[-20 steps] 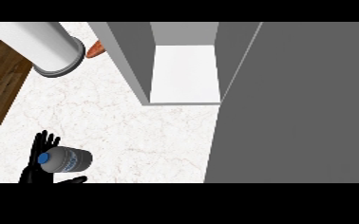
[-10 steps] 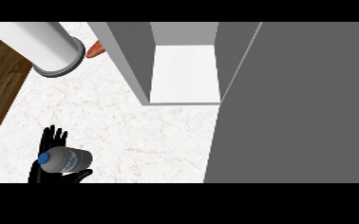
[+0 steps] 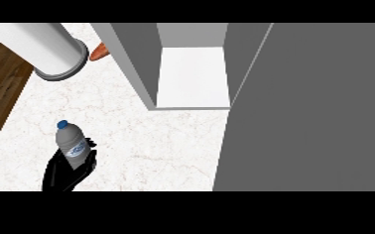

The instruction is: Pick up the bottled water, place it into the cabinet and close the cabinet

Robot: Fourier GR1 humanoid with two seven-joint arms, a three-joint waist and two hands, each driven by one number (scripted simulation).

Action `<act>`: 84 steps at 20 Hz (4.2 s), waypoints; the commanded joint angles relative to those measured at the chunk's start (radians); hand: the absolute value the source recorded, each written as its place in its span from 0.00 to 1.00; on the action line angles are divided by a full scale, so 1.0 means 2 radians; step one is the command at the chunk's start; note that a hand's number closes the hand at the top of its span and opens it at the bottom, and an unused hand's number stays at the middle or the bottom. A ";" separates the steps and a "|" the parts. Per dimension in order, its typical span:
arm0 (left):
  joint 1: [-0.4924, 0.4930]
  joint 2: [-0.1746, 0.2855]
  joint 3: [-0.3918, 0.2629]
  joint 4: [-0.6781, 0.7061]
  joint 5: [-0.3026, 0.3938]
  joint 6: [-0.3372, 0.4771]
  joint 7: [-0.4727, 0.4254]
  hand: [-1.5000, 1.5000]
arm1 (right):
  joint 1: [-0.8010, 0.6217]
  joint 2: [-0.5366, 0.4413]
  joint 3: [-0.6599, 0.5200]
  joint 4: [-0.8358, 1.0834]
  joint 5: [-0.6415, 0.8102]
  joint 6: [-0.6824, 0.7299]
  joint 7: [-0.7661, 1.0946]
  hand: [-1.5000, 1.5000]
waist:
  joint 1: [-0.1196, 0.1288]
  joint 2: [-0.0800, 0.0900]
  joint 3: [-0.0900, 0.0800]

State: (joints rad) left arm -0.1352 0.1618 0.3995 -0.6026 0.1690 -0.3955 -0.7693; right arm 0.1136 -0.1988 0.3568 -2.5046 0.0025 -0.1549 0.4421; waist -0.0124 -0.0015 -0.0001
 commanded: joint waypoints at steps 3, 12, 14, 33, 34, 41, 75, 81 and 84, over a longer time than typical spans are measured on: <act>-0.013 -0.008 -0.022 -0.017 -0.032 0.045 -0.068 1.00 | 0.042 -0.011 -0.024 -0.059 -0.033 0.021 -0.004 0.00 | 0.001 0.000 0.000; -0.118 -0.063 -0.086 0.022 -0.088 0.096 -0.044 1.00 | 0.052 -0.016 -0.086 -0.021 -0.054 0.043 -0.060 0.00 | -0.008 0.002 0.000; -0.122 -0.073 -0.087 0.025 -0.083 0.094 -0.044 1.00 | 0.057 -0.009 -0.091 -0.043 -0.053 0.036 -0.043 0.00 | -0.003 0.001 0.000; -0.217 -0.080 -0.285 -0.027 0.160 0.179 0.049 1.00 | 0.083 -0.009 -0.251 0.021 -0.169 0.125 -0.100 0.00 | -0.017 -0.002 0.001; -0.220 -0.080 -0.295 -0.027 0.163 0.177 0.049 1.00 | 0.071 -0.024 -0.270 0.032 -0.174 0.133 -0.098 0.00 | -0.017 -0.001 0.000; -0.231 -0.079 -0.347 -0.068 0.197 0.243 0.064 1.00 | 0.076 -0.008 -0.272 0.057 -0.183 0.153 -0.113 0.00 | -0.033 -0.003 0.001; -0.251 -0.053 -0.374 -0.055 0.203 0.495 0.105 1.00 | 0.019 -0.088 -0.381 0.134 -0.329 0.223 -0.114 0.00 | -0.076 0.014 0.000; -0.242 -0.059 -0.357 -0.072 0.229 0.492 0.088 1.00 | 0.011 -0.087 -0.381 0.142 -0.338 0.224 -0.117 0.00 | -0.081 0.017 -0.002; -0.233 -0.065 -0.345 -0.077 0.245 0.488 0.076 1.00 | 0.013 -0.091 -0.383 0.151 -0.341 0.232 -0.118 0.00 | -0.084 0.019 -0.002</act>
State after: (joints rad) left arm -0.3360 0.1098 -0.2980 -0.8235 0.6338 0.5907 -0.7560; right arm 0.1508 -0.3711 -0.4052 -2.2164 -0.6709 0.3040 0.2052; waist -0.1373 0.0084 0.0149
